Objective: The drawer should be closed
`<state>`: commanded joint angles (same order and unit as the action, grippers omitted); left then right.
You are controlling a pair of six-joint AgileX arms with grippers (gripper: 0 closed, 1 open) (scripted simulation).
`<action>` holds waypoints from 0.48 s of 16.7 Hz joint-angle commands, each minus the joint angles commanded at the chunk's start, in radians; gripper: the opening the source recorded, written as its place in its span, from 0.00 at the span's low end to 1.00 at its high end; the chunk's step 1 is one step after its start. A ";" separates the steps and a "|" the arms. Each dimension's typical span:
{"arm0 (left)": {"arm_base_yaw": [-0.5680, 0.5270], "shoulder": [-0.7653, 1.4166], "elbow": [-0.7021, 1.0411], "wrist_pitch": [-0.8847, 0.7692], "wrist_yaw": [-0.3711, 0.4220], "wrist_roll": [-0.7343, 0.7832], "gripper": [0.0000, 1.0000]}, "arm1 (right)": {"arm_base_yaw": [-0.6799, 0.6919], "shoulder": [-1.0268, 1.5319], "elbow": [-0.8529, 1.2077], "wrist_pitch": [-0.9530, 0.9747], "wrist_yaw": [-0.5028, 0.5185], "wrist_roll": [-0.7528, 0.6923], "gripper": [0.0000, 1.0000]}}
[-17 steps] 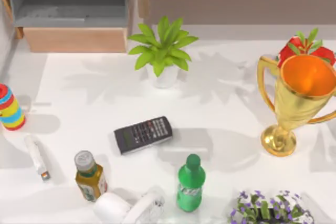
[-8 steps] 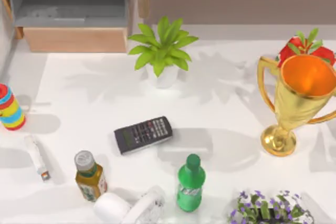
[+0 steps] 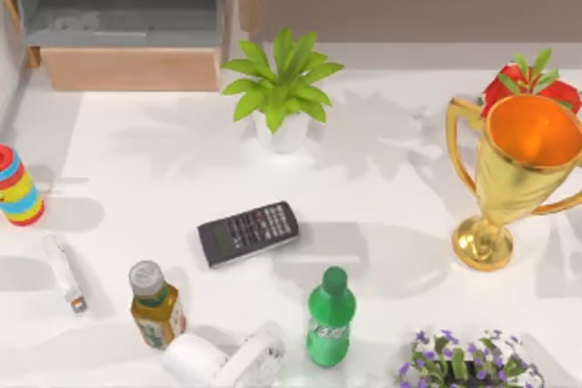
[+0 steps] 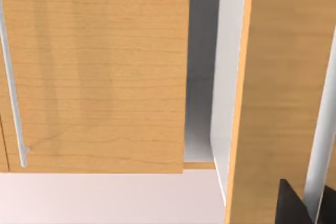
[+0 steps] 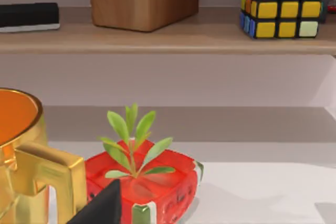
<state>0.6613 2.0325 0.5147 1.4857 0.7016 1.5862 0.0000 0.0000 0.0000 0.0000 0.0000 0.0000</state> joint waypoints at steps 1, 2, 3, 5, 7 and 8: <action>-0.002 0.002 0.003 -0.003 -0.002 0.000 0.00 | 0.000 0.000 0.000 0.000 0.000 0.000 1.00; -0.011 0.010 0.017 -0.012 -0.011 -0.001 0.00 | 0.000 0.000 0.000 0.000 0.000 0.000 1.00; -0.024 0.021 0.040 -0.026 -0.023 -0.002 0.00 | 0.000 0.000 0.000 0.000 0.000 0.000 1.00; -0.059 0.046 0.106 -0.060 -0.057 -0.004 0.00 | 0.000 0.000 0.000 0.000 0.000 0.000 1.00; -0.096 0.071 0.179 -0.096 -0.094 -0.004 0.00 | 0.000 0.000 0.000 0.000 0.000 0.000 1.00; -0.111 0.082 0.203 -0.111 -0.109 -0.004 0.00 | 0.000 0.000 0.000 0.000 0.000 0.000 1.00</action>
<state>0.5505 2.1148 0.7175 1.3746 0.5924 1.5820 0.0000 0.0000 0.0000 0.0000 0.0000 0.0000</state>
